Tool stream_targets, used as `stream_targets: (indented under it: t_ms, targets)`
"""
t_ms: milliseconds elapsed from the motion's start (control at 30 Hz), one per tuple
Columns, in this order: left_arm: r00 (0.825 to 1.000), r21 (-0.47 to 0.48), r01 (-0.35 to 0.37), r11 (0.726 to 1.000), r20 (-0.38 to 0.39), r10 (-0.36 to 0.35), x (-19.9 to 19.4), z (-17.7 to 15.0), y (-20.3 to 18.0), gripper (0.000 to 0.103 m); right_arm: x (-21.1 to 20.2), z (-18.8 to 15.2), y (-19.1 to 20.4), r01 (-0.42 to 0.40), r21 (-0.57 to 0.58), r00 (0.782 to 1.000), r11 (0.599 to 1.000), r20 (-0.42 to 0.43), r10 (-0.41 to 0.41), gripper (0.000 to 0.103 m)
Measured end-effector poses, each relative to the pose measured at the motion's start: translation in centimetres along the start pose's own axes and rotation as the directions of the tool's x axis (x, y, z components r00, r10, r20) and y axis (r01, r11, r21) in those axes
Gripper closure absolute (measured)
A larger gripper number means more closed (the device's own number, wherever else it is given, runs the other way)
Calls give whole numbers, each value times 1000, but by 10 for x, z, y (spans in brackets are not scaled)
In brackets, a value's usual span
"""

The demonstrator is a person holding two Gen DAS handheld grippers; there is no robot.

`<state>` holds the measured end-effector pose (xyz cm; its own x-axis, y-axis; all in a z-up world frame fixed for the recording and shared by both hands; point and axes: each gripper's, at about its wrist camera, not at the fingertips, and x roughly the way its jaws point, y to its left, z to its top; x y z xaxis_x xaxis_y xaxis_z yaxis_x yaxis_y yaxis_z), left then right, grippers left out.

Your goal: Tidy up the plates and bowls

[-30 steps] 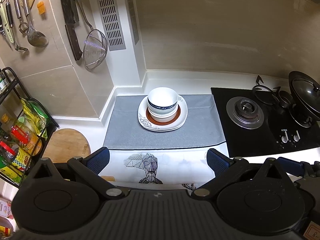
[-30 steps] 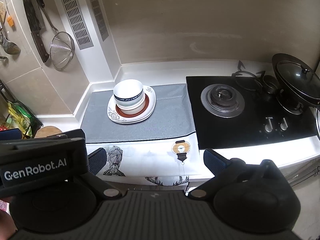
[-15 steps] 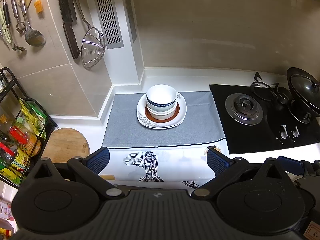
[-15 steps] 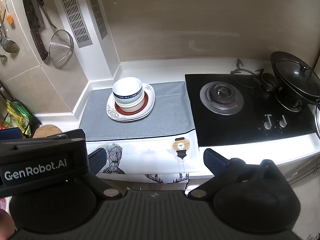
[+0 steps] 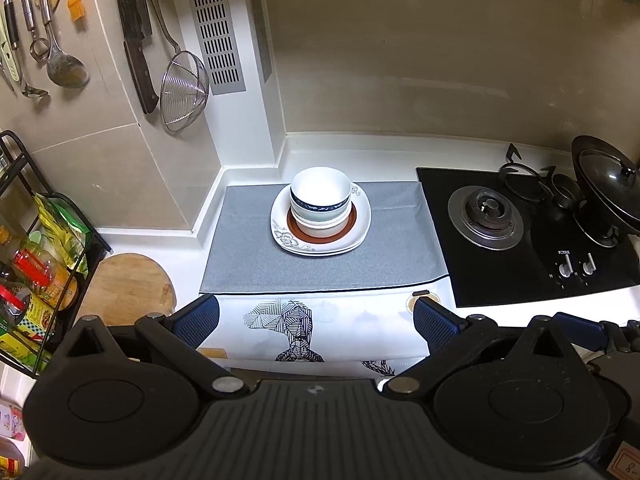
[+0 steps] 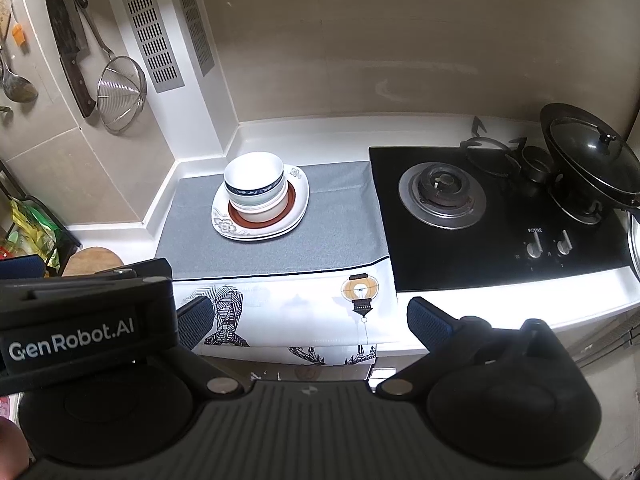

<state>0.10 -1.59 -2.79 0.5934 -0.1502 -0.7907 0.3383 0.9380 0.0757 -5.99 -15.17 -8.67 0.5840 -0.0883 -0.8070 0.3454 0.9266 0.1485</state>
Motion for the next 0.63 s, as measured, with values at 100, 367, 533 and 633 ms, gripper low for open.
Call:
stream_targets:
  t_ms: [100,367,533,633]
  targets:
    - [1000,-4,7,1000,-4,-7,2,0,2,0,1,0,0,1,-1,1000,1000,-4,-1,0]
    - [1000,-3,16,1000,-9,-16,5,0,4,0,4,0,1,-1,1,1000,1000,-8,1,0]
    - [1000,-1,17,1000,-17,-17,13,1,9,0,10,1,4,-3,-8,1000,1000,-17,2,0]
    - [1000,-7,19,1000,-20,-20,19,2,15,0,17,4,12,2,-27,1000,1000,-20,-3,0]
